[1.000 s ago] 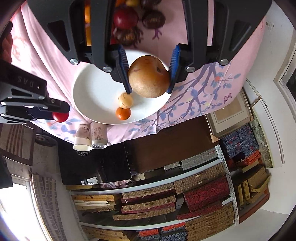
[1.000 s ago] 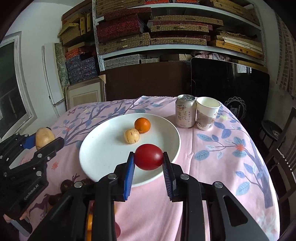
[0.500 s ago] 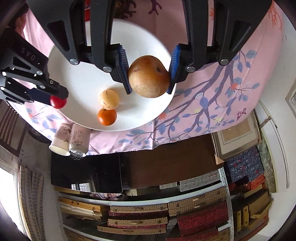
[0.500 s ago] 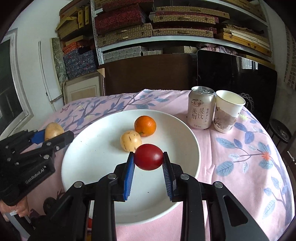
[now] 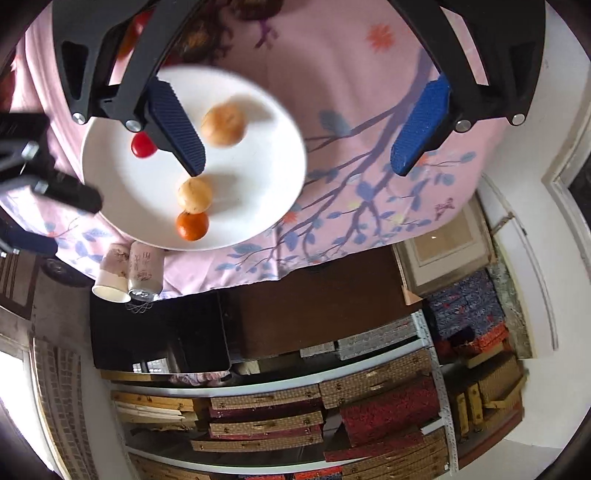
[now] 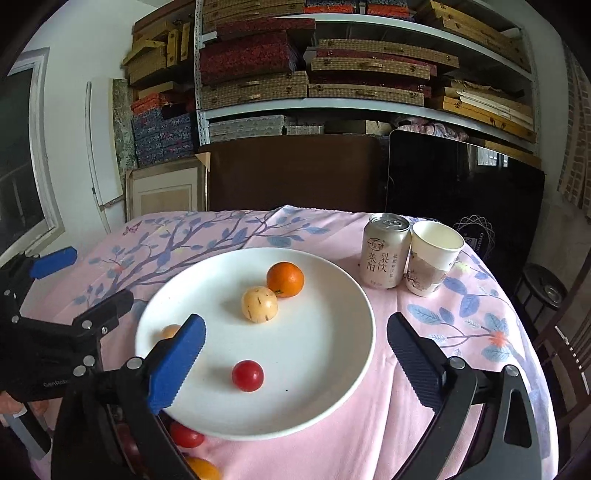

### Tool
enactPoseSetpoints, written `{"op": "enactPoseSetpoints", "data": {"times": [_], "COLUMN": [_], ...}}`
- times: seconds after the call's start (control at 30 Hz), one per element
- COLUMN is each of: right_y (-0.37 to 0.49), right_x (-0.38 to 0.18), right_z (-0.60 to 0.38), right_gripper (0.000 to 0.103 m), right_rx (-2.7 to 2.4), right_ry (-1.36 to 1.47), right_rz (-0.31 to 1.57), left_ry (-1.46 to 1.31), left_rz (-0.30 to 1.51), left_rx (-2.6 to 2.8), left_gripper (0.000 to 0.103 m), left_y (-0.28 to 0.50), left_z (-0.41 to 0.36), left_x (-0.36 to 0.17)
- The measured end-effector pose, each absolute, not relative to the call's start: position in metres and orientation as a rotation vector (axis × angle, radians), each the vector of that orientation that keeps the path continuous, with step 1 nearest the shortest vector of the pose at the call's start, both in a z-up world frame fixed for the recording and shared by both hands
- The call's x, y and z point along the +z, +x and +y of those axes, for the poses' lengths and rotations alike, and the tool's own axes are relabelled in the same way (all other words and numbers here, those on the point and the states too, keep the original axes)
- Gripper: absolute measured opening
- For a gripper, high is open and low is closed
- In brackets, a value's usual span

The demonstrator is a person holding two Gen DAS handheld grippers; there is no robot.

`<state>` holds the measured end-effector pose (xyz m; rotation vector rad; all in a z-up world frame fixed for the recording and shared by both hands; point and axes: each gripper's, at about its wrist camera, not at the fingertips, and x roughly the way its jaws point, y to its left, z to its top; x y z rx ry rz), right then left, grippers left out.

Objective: Organize fruits
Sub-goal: 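Grasp a yellow-orange fruit with the left tool while the right tool grasps a dark purple fruit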

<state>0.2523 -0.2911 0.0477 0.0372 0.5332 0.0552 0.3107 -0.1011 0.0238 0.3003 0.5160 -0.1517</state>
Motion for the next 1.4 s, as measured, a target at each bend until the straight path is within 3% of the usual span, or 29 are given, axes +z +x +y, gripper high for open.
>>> {"op": "enactPoseSetpoints", "data": {"times": [0.17, 0.47, 0.8, 0.93, 1.03, 1.13, 1.2, 1.27, 1.4], "right_y": [0.191, 0.133, 0.103, 0.104, 0.107, 0.106, 0.104, 0.102, 0.103], "right_x": [0.051, -0.026, -0.043, -0.043, -0.044, -0.049, -0.049, -0.049, -0.051], "right_z": [-0.277, -0.23, -0.208, -0.214, -0.219, -0.216, -0.214, -0.214, -0.215], "right_gripper": [0.099, 0.099, 0.099, 0.099, 0.094, 0.074, 0.054, 0.041, 0.041], "right_rx": [0.214, 0.4, 0.397, 0.472, 0.488, 0.461, 0.476, 0.463, 0.466], "right_ry": [-0.02, -0.055, -0.225, -0.116, -0.04, -0.09, -0.09, -0.09, -0.079], "right_rz": [0.629, 0.908, 0.856, 0.879, 0.899, 0.891, 0.888, 0.879, 0.876], "left_ry": [0.311, 0.276, 0.224, 0.191, 0.053, 0.083, 0.079, 0.074, 0.045], "left_rz": [0.6, 0.832, 0.862, 0.874, 0.914, 0.904, 0.889, 0.883, 0.892], "left_rx": [-0.229, -0.345, -0.338, -0.334, -0.359, -0.367, -0.425, -0.479, -0.499], "left_gripper": [0.098, 0.099, 0.099, 0.099, 0.088, 0.079, 0.054, 0.038, 0.038], "left_y": [0.256, 0.184, 0.197, 0.201, 0.207, 0.203, 0.199, 0.194, 0.195], "left_z": [-0.075, -0.033, -0.042, -0.042, -0.034, -0.04, -0.045, -0.05, -0.047], "left_x": [0.021, -0.052, -0.073, -0.074, -0.077, -0.076, -0.074, -0.073, -0.074]}}
